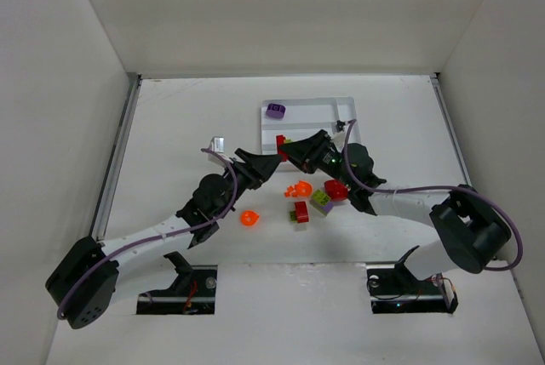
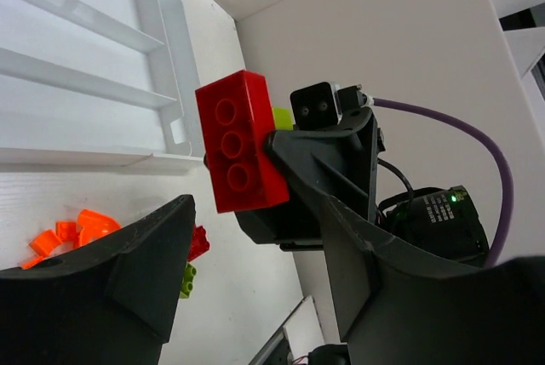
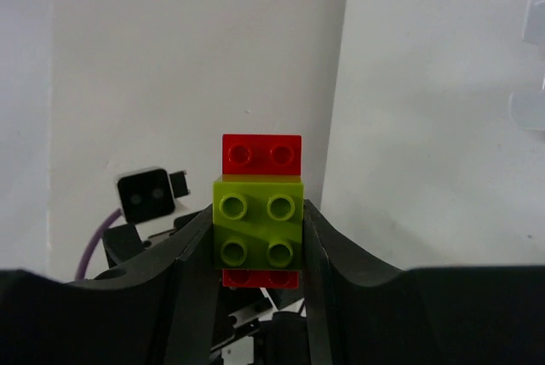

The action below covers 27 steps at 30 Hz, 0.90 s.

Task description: Sort the legos into containers by color

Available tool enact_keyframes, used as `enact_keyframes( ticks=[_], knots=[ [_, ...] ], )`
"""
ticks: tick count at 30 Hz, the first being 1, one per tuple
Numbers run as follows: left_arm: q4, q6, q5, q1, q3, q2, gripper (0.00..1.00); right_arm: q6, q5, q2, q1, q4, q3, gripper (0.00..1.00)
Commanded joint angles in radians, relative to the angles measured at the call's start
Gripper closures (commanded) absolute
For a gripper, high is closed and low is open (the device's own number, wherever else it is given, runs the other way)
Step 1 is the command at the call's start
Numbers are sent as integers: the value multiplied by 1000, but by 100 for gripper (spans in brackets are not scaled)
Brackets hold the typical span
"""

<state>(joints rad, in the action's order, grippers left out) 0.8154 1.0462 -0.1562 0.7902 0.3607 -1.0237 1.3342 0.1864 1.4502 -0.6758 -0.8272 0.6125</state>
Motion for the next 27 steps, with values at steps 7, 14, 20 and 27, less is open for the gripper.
enact_keyframes(
  ticks=[7,14,20,27],
  knots=[
    [90,61,-13,2,-22,24,44,102,-59,41,-9,-179,29,79],
    [136,74,-13,10,-9,-15,45,141,-64,87,-24,-246,27,79],
    [160,116,-16,7,-22,-24,50,158,-64,102,-29,-300,30,79],
    [160,170,-39,-10,-39,-12,51,164,-67,107,-32,-317,38,79]
  ],
)
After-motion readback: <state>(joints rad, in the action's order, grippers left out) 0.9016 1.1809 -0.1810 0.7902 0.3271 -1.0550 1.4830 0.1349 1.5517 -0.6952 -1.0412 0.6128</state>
